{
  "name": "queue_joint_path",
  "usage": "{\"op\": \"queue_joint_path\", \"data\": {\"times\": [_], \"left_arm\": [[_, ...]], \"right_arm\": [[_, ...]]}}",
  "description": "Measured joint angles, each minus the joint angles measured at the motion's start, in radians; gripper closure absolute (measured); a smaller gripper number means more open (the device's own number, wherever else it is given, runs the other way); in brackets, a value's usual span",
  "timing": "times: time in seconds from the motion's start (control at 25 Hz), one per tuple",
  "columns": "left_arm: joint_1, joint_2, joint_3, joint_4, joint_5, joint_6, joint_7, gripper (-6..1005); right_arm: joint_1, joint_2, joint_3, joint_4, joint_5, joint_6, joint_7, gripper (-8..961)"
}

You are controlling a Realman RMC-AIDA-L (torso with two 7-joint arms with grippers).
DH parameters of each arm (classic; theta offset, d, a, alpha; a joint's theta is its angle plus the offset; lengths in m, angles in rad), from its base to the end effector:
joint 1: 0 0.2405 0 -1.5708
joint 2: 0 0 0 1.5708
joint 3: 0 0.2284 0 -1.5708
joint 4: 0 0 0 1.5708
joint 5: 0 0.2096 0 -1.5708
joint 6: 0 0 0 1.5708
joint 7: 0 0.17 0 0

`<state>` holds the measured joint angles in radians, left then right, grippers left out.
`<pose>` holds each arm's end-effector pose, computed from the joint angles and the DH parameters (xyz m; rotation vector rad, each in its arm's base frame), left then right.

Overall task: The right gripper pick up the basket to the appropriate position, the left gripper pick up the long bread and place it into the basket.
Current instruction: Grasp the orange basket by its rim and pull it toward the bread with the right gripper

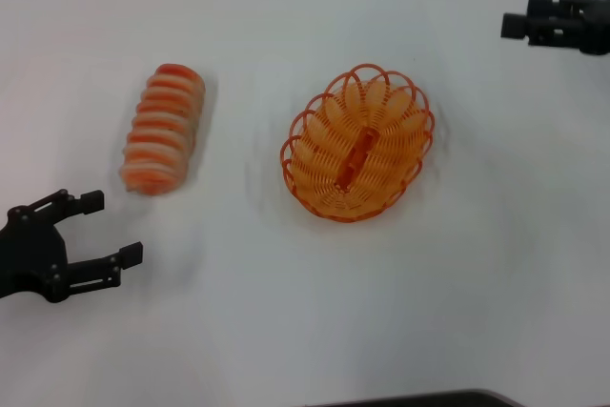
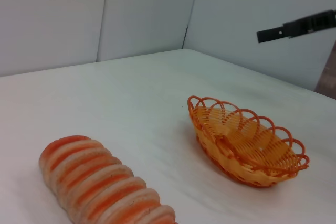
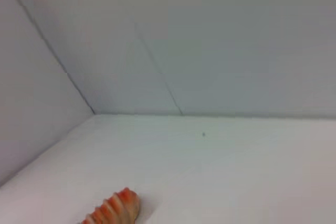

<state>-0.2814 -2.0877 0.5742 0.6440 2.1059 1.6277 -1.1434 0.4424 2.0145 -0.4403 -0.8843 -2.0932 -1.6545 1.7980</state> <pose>-0.3086 0.2455 -0.0089 -2.6576 -0.6809 -0.5998 0.2762 0.3238 0.0844 -2.3941 1.0821 0.7006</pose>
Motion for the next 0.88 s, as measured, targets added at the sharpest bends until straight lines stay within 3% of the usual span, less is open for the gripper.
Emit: {"op": "queue_joint_path", "data": {"times": [0.24, 0.48, 0.88], "left_arm": [[0.003, -0.001, -0.002, 0.000, 0.000, 0.001, 0.001, 61], [0.003, -0.006, -0.002, 0.000, 0.005, 0.001, 0.002, 62], [0.006, -0.010, -0.002, 0.000, 0.000, 0.003, 0.003, 62]], "right_arm": [[0.183, -0.009, -0.070, -0.041, -0.278, 0.057, 0.286, 100], [0.327, 0.027, -0.239, -0.074, -0.485, 0.114, 0.425, 101], [0.379, 0.070, -0.528, -0.049, -0.543, 0.261, 0.460, 102]]}}
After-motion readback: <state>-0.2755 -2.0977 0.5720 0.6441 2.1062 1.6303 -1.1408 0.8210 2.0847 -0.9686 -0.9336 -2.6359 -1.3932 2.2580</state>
